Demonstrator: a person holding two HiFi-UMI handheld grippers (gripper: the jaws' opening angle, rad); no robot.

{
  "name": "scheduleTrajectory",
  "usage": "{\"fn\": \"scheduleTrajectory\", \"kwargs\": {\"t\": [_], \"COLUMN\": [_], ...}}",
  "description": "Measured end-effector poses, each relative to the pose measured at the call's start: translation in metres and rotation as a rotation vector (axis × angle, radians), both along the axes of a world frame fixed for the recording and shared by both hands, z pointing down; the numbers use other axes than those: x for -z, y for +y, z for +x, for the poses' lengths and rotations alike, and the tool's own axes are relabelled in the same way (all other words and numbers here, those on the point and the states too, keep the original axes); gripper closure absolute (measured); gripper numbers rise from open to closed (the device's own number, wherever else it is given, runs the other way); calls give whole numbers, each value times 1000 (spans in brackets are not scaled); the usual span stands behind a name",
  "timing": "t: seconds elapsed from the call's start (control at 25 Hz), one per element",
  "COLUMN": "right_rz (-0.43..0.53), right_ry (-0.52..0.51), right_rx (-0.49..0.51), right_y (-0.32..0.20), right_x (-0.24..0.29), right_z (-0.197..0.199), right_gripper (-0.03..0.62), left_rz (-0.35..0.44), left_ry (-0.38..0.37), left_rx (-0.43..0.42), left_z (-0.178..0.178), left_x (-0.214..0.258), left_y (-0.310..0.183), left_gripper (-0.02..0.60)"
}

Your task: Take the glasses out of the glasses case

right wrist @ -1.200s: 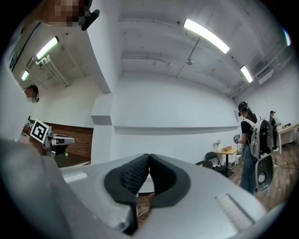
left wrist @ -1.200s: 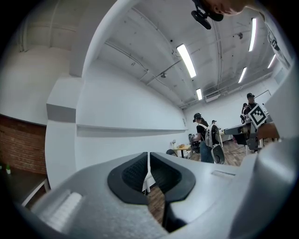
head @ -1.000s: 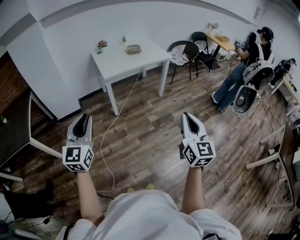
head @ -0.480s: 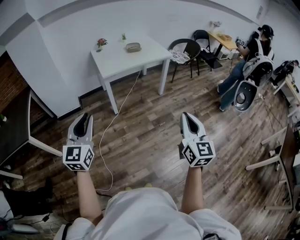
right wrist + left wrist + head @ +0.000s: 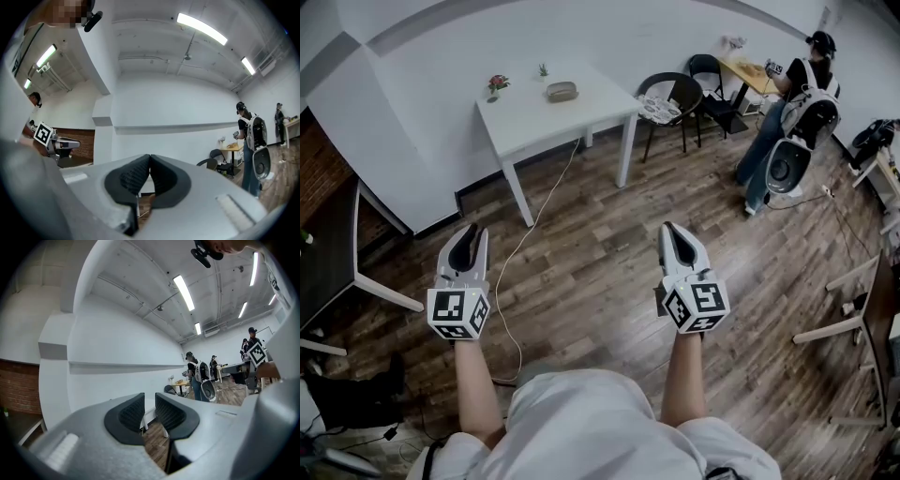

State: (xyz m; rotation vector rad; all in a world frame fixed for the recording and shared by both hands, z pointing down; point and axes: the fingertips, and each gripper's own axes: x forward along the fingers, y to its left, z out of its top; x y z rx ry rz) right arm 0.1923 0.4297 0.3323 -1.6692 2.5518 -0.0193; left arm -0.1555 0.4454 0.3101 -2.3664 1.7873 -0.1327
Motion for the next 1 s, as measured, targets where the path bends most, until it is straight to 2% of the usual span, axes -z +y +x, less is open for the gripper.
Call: {"fn": "scheduleTrajectory", "kwargs": {"t": [0.24, 0.52, 1.0], "right_rz": [-4, -14, -35], "right_ry": [-8, 4, 30], "right_rx": [-2, -17, -32], "right_y": [-19, -61, -188], "right_x": [-7, -21, -19], "right_z": [7, 2, -57], "right_gripper": [591, 591, 591], "left_rz": [-10, -32, -66], "left_ry": [-6, 4, 32], "left_rx": [-13, -33, -61], "left_z": [11, 7, -50], "left_x": [-8, -26, -38], "left_y": [-22, -71, -204], "left_gripper": [502, 502, 502]}}
